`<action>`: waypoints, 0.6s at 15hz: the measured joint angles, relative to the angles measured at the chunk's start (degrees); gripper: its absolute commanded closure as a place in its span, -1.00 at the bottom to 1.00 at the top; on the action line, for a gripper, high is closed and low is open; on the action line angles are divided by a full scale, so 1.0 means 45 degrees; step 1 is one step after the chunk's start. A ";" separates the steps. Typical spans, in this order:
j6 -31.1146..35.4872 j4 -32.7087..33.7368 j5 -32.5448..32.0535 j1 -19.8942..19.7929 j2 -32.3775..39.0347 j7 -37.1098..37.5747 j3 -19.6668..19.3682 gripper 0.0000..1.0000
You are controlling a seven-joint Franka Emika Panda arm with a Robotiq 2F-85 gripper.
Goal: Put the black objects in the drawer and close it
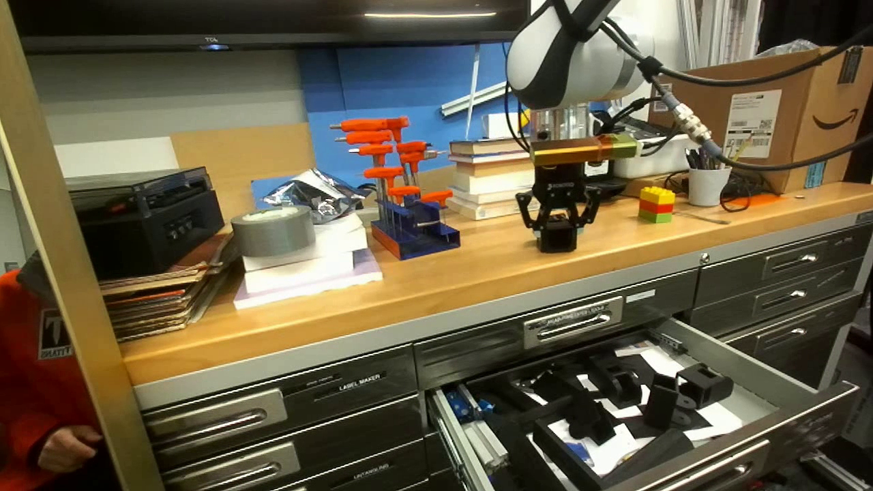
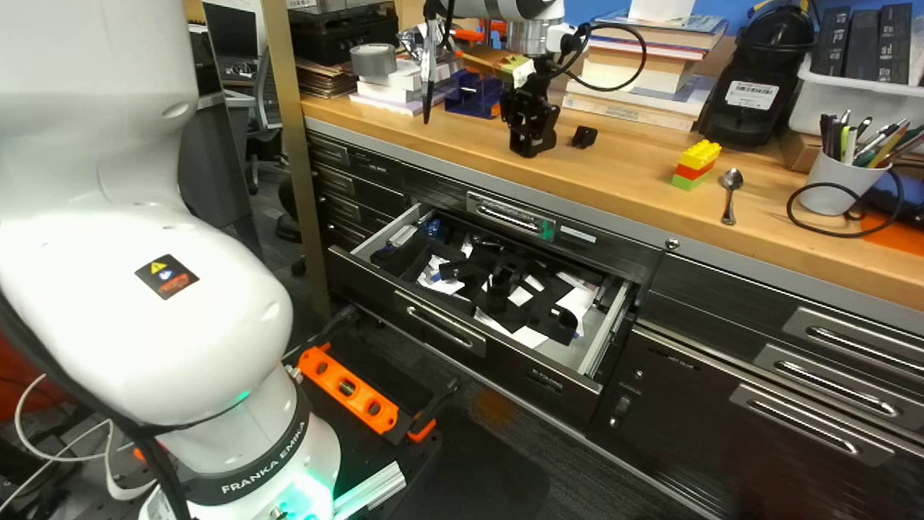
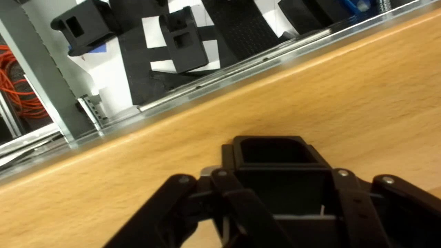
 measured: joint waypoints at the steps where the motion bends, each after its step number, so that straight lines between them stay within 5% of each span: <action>1: 0.0007 -0.0324 0.0092 -0.0208 -0.0243 -0.0019 -0.0091 0.37; 9: 0.0017 -0.4147 0.0705 -0.1419 -0.3123 -0.1426 -0.0447 0.37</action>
